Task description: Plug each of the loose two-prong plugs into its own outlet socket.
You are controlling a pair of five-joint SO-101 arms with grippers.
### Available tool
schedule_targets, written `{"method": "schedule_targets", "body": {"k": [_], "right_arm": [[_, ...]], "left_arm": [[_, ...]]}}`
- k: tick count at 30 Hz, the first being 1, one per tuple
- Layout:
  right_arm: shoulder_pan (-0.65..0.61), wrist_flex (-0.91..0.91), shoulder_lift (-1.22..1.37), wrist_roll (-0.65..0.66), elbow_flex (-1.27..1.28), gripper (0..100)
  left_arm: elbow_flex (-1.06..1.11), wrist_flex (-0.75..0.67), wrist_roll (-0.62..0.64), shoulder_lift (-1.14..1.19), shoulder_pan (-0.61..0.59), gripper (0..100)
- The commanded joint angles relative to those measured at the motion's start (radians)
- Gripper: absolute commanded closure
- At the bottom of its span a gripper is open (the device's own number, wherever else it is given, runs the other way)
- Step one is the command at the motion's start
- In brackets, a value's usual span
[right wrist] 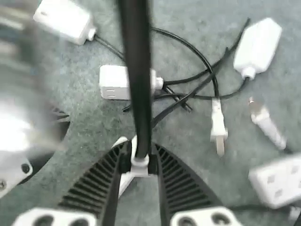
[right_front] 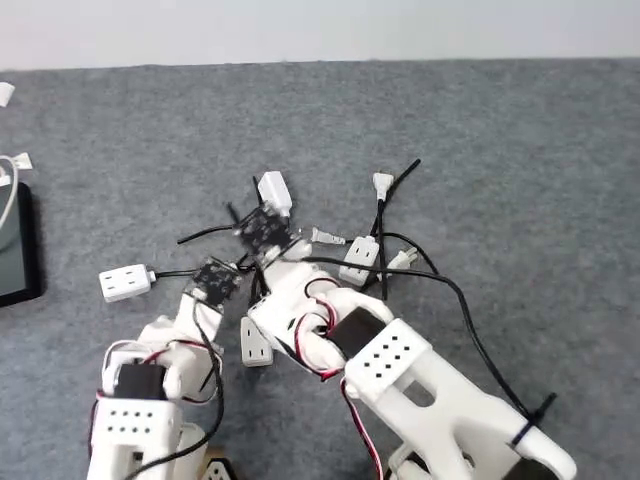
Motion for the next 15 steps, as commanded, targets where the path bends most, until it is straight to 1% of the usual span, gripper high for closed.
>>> {"method": "schedule_targets", "body": {"k": [1,3,4,7,9,12,15], "right_arm": [[0.005,-0.019,0.008,-0.063,-0.057,99.1],[0.004,-0.019,0.008,-0.097,-0.057,99.1],[0.004,-0.019,0.008,-0.117,-0.057,99.1],[0.004,-0.013,0.008,-0.17,-0.057,99.1],[0.004,-0.012,0.008,-0.196,-0.057,99.1],[0.004,-0.013,0.01,-0.235,-0.057,99.0],[0.004,-0.019,0.01,-0.255,-0.057,99.0]], "left_arm": [[0.004,-0.002,0.104,-0.104,-0.038,99],[0.007,-0.023,0.107,-0.13,-0.071,99],[0.008,-0.037,0.13,-0.138,-0.086,99],[0.01,-0.118,0.27,-0.144,-0.155,99],[0.01,-0.175,0.334,-0.144,-0.216,99],[0.004,-0.213,0.371,-0.144,-0.276,98],[0.002,-0.213,0.384,-0.144,-0.284,98]]}}
